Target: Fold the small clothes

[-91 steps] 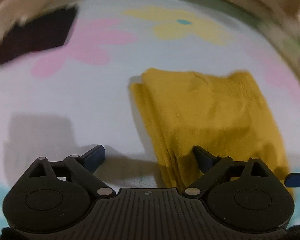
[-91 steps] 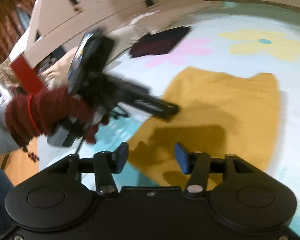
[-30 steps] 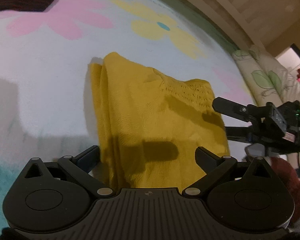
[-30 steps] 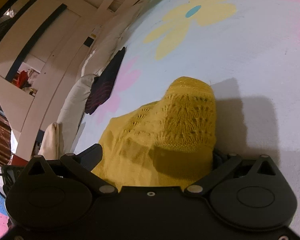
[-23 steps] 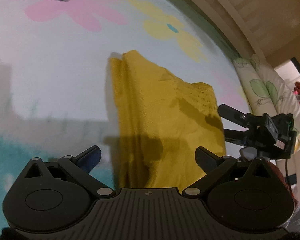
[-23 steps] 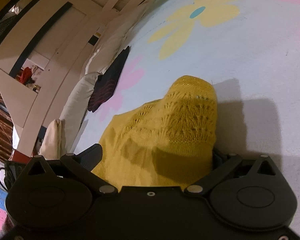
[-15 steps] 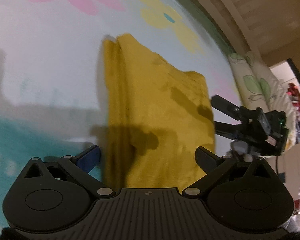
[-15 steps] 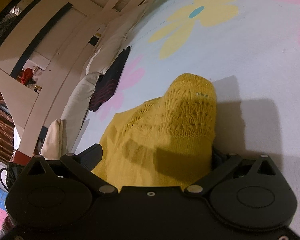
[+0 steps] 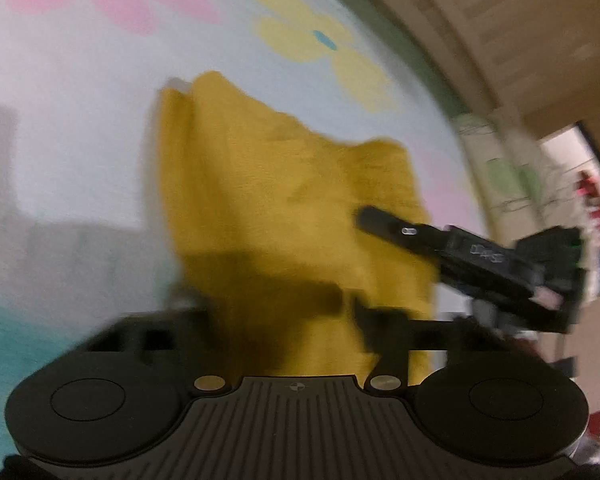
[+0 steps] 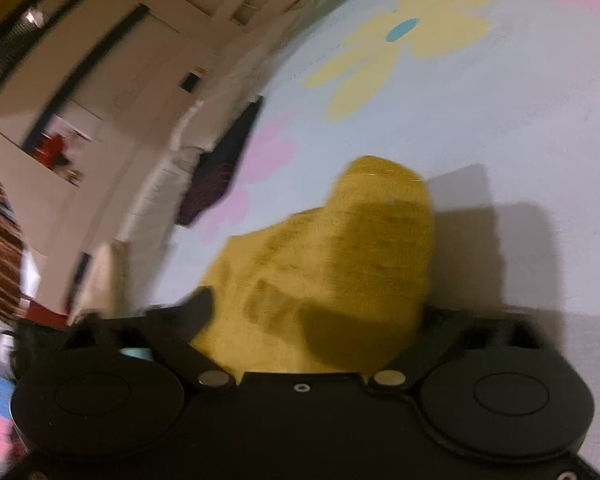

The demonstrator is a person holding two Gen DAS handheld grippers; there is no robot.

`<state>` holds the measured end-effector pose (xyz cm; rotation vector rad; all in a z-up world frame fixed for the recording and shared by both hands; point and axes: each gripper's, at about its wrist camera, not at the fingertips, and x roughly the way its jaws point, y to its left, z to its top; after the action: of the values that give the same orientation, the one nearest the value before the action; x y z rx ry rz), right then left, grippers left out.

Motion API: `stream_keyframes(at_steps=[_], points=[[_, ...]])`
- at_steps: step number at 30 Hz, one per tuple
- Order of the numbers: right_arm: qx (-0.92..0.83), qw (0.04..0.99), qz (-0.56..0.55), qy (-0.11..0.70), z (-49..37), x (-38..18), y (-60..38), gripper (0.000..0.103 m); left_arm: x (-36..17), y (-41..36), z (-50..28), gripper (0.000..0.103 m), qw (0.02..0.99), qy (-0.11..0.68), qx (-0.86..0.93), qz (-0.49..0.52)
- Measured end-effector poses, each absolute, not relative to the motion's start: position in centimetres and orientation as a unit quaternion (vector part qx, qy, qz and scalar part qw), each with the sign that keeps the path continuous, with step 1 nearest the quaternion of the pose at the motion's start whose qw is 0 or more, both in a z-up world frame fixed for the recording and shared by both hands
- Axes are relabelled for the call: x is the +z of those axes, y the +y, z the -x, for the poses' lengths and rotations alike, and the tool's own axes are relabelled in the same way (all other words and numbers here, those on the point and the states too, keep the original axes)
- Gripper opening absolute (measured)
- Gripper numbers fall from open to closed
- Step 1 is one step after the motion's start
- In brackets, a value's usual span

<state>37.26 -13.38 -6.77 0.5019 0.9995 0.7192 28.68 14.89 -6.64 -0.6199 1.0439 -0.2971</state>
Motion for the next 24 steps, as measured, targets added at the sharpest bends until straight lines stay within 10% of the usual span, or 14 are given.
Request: stream_keyframes(at_steps=[24], points=[[0.296,0.835,-0.193,0.422,-22.0,3.9,-17.6,0.042,2.5,7.6,-15.3,0.022,0.854,0.418,-0.208,0.230]])
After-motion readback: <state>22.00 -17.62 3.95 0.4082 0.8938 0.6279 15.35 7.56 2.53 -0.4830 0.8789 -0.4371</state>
